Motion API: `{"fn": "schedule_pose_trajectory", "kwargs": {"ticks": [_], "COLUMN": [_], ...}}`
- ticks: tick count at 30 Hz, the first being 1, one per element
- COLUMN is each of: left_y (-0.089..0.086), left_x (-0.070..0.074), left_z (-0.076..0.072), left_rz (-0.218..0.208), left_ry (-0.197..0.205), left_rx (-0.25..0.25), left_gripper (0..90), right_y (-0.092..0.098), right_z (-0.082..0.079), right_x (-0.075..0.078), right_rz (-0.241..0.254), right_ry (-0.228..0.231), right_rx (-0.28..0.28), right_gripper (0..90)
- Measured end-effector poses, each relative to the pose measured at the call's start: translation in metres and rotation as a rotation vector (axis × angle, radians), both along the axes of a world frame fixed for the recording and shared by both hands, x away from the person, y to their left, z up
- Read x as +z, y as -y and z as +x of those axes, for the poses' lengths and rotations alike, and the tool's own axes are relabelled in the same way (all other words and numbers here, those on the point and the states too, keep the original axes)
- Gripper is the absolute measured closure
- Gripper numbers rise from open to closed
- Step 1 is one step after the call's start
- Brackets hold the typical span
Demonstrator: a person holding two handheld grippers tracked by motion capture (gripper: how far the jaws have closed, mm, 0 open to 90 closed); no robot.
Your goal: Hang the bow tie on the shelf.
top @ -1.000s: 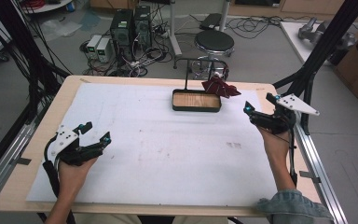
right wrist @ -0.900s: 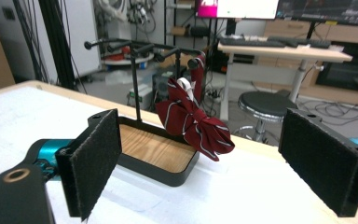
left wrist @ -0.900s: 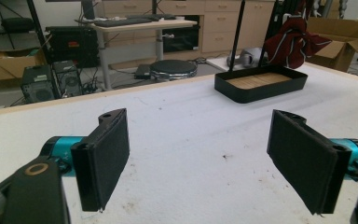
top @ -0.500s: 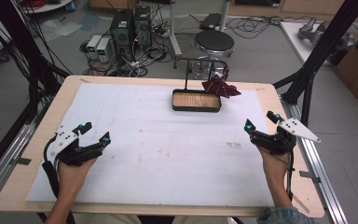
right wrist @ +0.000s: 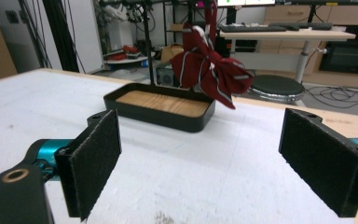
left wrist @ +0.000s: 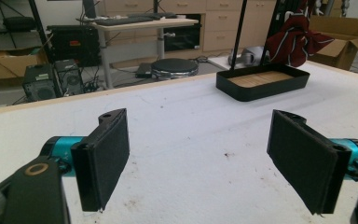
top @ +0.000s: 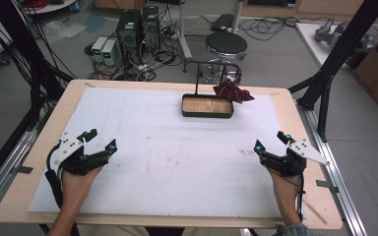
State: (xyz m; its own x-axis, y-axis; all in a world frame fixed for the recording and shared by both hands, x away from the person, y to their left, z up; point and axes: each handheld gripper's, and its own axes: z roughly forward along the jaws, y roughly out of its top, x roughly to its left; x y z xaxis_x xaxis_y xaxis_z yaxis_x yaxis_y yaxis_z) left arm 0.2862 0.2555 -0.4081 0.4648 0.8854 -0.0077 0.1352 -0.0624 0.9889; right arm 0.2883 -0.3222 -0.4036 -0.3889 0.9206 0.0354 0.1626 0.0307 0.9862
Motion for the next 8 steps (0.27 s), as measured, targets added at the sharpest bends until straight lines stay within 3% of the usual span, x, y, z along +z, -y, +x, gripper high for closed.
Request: {"fn": "schedule_pose_trajectory", "kwargs": {"ticks": [3, 8], "left_y": [-0.0001, -0.0004], "left_x": [0.0001, -0.0007], "left_z": [0.0000, 0.0010], "left_rz": [0.000, 0.004], "left_ry": [0.000, -0.006], "left_rx": [0.001, 0.005], "left_gripper": [21.2, 21.1], "right_y": [0.0014, 0.0025], "right_z": [-0.0016, -0.0029], "right_x": [-0.0076, -0.0079], "right_rz": [0.000, 0.011], "right_ry": [-0.014, -0.024], "right_rx": [-0.008, -0.007], "right_gripper": [11.9, 11.7]}}
